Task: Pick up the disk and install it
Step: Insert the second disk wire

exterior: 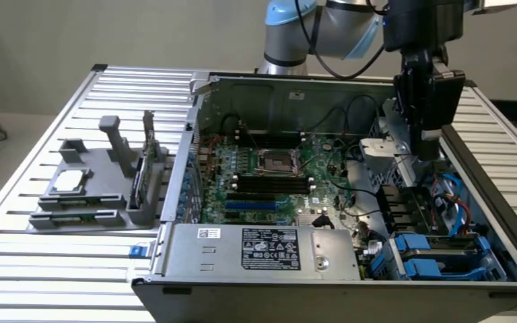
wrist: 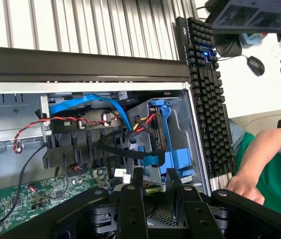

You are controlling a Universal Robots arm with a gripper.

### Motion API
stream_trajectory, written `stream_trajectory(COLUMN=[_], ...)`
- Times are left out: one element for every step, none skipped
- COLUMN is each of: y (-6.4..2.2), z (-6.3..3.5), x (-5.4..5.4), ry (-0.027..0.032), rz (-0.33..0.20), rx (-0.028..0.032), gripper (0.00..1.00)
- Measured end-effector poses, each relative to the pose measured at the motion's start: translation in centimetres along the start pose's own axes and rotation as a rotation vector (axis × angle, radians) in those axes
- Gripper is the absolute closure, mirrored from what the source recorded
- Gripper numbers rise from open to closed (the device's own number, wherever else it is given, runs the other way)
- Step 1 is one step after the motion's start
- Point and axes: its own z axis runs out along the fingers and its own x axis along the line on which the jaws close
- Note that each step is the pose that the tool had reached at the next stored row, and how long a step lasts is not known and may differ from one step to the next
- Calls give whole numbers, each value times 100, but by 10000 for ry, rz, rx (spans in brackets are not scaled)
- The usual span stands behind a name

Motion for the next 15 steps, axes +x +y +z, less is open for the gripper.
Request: stream_trajectory(y=[-4, -9, -13, -17, -21, -24, -26, -28, -30, -29, -28, -28, -28, -27, -26], z=[4, 8, 10, 12, 14, 16, 17, 18, 20, 20, 22, 24, 27, 31, 35], x=[19, 40, 59, 77, 94, 107, 118, 126, 132, 136, 140, 142, 145, 149, 154], ry=[-12, -25, -37, -54, -78, -116, -172, -249, -348, -454, -547, -642, -728, -812, -885], rz=[2, 4, 6, 7, 7, 3, -5, -15, -24, -35, -42, -48, -51, -54, -56], rx=[-10, -20, -29, -39, -50, -64, -81, -103, -127, -147, -164, -178, -190, -203, -215], gripper=[68, 68, 68, 68, 68, 68, 68, 68, 68, 68, 68, 68, 68, 68, 68])
